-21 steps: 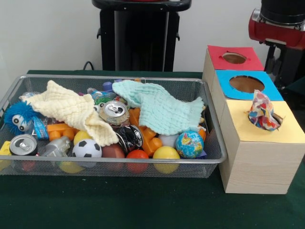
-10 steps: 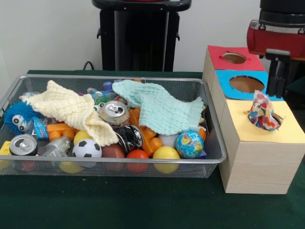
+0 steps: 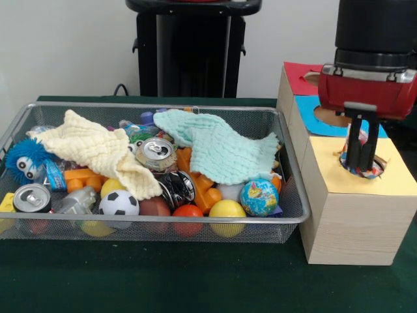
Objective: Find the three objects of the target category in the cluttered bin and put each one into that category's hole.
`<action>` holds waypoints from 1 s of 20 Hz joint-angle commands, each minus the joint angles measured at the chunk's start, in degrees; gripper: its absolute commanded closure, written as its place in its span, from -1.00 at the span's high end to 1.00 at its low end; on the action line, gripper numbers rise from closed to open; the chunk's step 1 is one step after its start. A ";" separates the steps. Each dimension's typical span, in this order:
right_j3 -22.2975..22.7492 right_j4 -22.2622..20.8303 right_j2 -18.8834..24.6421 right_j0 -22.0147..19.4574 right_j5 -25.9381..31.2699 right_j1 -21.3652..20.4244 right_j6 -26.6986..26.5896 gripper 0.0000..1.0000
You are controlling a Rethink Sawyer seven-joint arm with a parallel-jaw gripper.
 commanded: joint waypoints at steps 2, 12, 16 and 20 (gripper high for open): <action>2.65 -1.17 5.66 -1.46 4.79 4.56 6.56 -1.00; 4.66 -0.11 6.44 -1.13 8.93 4.66 7.90 -1.00; 4.18 -0.19 7.44 -2.14 8.03 4.93 6.58 -1.00; 3.01 -0.48 8.12 -3.16 9.60 5.17 5.33 -1.00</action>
